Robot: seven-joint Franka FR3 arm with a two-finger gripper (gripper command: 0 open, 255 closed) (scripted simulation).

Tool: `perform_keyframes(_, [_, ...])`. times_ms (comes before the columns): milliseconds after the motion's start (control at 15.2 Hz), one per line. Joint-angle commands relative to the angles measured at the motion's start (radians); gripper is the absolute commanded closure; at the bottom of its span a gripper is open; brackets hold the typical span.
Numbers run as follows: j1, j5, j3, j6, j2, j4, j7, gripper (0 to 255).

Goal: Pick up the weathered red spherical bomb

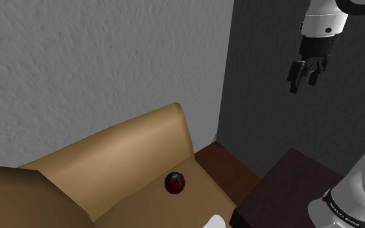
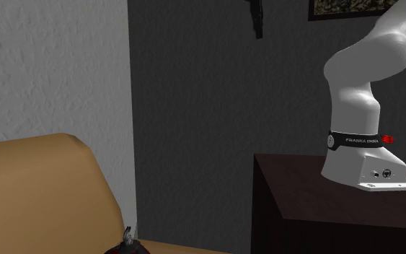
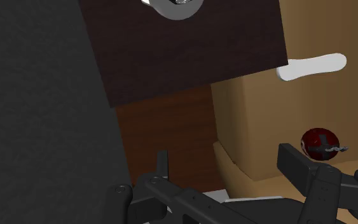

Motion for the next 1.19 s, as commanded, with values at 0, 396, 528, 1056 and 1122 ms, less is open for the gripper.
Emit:
perform_keyframes(0, [0.000, 0.000, 0.000, 0.000, 0.000, 0.000, 0.000, 0])
perform_keyframes(396, [0.045, 0.043, 0.069, 0.151, 0.130, -0.040, 0.050, 0])
perform_keyframes(528, [0.060, 0.055, 0.092, 0.200, 0.182, -0.045, 0.065, 0])
perform_keyframes(1056, [0.113, 0.081, 0.180, 0.382, 0.421, -0.013, 0.128, 0])
perform_keyframes(1122, [0.119, 0.082, 0.191, 0.402, 0.454, -0.004, 0.137, 0])
